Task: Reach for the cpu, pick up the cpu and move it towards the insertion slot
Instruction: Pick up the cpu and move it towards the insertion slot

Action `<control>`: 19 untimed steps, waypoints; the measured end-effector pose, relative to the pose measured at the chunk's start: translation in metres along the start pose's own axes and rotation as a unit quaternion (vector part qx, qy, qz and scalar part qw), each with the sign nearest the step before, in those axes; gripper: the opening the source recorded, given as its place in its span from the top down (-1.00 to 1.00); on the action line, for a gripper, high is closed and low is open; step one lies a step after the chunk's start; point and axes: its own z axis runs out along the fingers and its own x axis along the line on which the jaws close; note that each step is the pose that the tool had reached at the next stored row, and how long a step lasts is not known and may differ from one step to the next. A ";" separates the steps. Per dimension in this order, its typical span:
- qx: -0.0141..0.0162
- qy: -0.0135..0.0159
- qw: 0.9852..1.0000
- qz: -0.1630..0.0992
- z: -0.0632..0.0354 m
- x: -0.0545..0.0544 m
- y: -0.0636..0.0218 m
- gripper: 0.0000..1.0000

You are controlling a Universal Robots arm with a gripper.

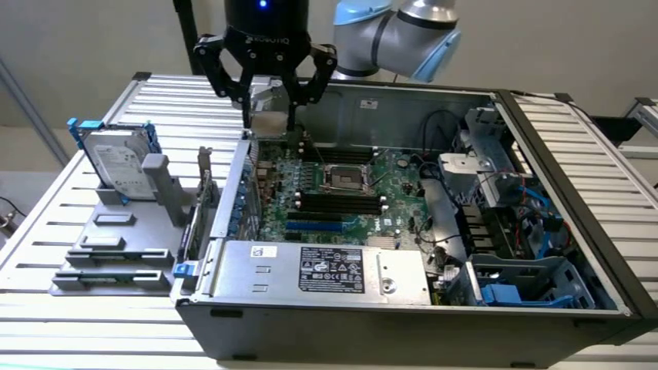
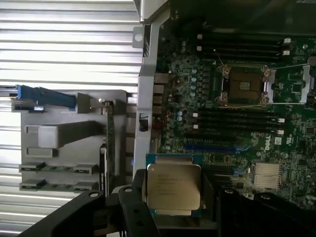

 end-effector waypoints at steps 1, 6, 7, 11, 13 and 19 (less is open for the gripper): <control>0.000 0.000 1.000 0.000 0.0000 -0.004 0.0001 -0.09; 0.000 0.000 1.000 0.000 -0.0001 -0.028 0.0024 -0.09; 0.000 0.000 1.000 0.000 0.0000 -0.032 0.0032 -0.09; 0.000 0.000 1.000 0.000 0.0009 -0.048 0.0096 -0.09; 0.000 0.000 1.000 0.000 0.0021 -0.054 0.0149 -0.09; 0.000 0.000 1.000 0.000 0.0076 -0.068 0.0376 -0.09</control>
